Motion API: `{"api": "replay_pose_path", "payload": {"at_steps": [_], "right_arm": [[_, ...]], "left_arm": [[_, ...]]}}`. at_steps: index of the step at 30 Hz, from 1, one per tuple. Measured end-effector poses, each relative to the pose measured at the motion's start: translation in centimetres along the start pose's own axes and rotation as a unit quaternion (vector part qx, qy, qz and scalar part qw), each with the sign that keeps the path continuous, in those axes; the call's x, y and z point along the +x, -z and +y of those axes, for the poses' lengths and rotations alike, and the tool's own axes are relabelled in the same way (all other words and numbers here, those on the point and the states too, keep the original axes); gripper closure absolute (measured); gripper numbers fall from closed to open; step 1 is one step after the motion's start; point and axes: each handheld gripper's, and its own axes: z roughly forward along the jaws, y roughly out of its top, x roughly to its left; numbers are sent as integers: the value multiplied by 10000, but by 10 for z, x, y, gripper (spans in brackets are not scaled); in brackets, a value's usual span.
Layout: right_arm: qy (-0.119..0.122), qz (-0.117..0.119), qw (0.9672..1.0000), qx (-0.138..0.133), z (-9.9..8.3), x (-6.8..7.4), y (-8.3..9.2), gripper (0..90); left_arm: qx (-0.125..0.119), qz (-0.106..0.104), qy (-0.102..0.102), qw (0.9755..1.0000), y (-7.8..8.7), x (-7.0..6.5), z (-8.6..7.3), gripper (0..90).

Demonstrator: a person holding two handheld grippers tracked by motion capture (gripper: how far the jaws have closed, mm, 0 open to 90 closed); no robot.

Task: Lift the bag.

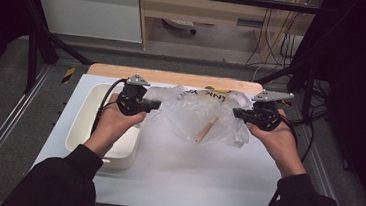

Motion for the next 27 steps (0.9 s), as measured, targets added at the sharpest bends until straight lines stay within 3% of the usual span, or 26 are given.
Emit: {"api": "replay_pose_path", "payload": {"at_steps": [7,13,27], "right_arm": [[-61,-58,9999,-93,9,-10,5,900],[-107,-149,9998,-81,15,-19,4,900],[-207,-236,9993,-206,30,-32,4,900]], "left_arm": [[-114,25,46,9999,2,9,8,900],[-238,-118,447,9986,-1,24,13,900],[-345,84,521,9980,-3,38,24,900]]}}
